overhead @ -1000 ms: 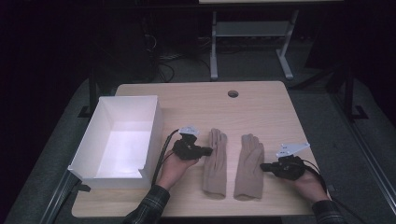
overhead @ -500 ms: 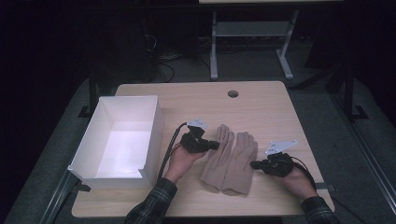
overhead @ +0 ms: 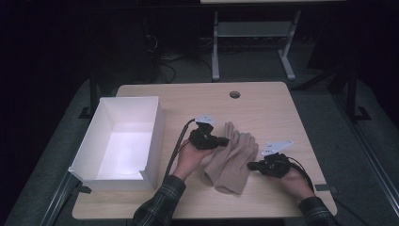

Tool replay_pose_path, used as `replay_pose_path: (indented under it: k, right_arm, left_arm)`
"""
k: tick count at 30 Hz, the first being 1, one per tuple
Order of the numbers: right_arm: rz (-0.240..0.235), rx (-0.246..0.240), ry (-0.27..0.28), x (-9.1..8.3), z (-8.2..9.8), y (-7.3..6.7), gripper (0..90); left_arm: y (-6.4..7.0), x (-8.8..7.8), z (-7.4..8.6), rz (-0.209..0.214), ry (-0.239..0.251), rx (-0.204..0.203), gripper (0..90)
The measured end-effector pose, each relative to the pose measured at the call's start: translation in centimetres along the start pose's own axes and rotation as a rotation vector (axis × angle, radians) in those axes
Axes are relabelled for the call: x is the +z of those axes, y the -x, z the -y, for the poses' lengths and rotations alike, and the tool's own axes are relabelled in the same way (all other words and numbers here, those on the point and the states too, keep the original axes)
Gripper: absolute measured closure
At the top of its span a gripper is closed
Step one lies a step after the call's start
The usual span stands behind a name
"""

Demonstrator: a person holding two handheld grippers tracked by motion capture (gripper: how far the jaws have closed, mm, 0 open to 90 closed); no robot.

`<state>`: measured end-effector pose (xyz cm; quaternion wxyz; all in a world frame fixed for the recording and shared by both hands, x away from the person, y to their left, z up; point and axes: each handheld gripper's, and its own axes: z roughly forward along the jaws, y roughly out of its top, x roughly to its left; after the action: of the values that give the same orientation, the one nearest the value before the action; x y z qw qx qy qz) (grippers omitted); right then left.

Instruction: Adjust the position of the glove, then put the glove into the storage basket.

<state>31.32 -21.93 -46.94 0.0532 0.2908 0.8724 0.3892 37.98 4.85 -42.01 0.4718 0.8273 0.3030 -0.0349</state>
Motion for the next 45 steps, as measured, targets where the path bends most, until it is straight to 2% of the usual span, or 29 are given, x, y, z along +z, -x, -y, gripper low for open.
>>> replay_pose_path:
  k: [16,32,34,37,39,42,45]
  right_arm:
    - [-0.005,0.011,0.002,0.1,0.0,0.0,90.0]
    - [-0.010,0.018,0.004,0.1,0.2,0.0,90.0]
    - [-0.010,0.018,0.004,0.1,0.2,0.0,90.0]
    - [-0.011,0.018,-0.002,-0.1,0.3,0.1,90.0]
    - [0.002,0.019,0.000,-0.7,0.4,0.2,89.4]
    - [0.036,0.039,0.020,-2.2,0.8,1.0,84.0]
    - [0.086,0.085,0.051,-3.6,1.5,1.8,72.7]
  left_arm:
    - [2.3,2.4,-0.2,0.069,-0.013,0.025,87.7]
    - [3.7,5.5,0.2,0.101,-0.046,0.044,85.7]
    - [3.8,5.7,0.2,0.107,-0.040,0.041,84.4]
    - [4.1,5.9,0.1,0.098,-0.028,0.042,76.9]
    - [4.3,5.7,0.0,0.096,-0.026,0.044,77.8]
    - [4.8,5.5,0.0,0.105,-0.033,0.051,84.8]
    - [5.5,5.7,0.5,0.113,-0.052,0.073,87.7]
